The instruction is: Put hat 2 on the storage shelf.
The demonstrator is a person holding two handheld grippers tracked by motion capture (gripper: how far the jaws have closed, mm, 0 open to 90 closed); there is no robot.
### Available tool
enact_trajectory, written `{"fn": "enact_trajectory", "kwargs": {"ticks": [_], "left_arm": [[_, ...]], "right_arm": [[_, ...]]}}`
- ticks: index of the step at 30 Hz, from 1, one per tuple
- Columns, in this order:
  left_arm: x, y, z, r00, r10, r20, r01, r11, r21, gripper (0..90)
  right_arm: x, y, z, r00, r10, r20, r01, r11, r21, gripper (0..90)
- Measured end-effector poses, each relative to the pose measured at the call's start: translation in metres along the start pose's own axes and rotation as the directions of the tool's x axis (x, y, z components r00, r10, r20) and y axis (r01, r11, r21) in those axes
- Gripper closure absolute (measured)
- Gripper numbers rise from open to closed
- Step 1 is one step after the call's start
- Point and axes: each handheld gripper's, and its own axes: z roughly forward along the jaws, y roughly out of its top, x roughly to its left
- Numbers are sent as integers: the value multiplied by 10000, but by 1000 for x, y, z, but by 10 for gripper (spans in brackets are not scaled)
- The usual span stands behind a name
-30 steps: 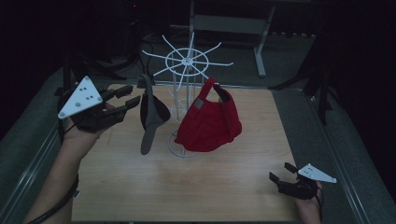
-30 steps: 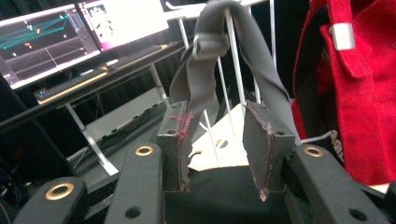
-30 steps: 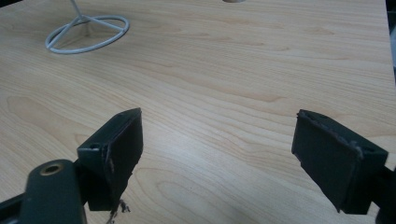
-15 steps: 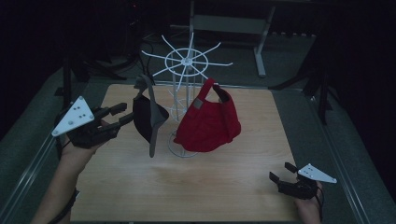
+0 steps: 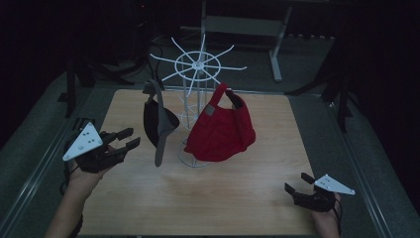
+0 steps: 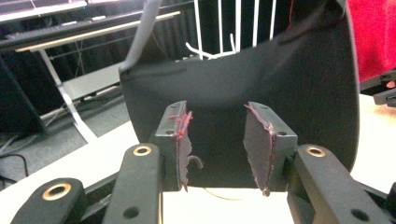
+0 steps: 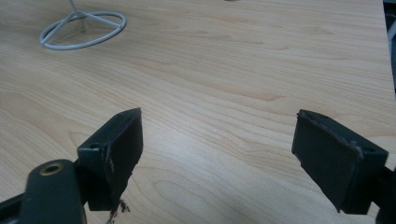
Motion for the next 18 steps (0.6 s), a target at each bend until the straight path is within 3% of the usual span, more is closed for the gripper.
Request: {"fn": "enact_trajectory", "kwargs": {"ticks": [7,12,18], "left_arm": [[-3,-20,1,9999,-132,-4,131,9999,-73,606],[-6,-33,2,10000,-42,11,42,9999,153,605],[-7,-48,4,9991,-408,56,407,9989,213,604]], "right_arm": [[0,-1,0,10000,27,31,-27,10000,-10,163],[-1,-3,0,10000,27,-17,-26,10000,50,160],[0,-5,3,9998,-179,29,178,9997,137,155]]}}
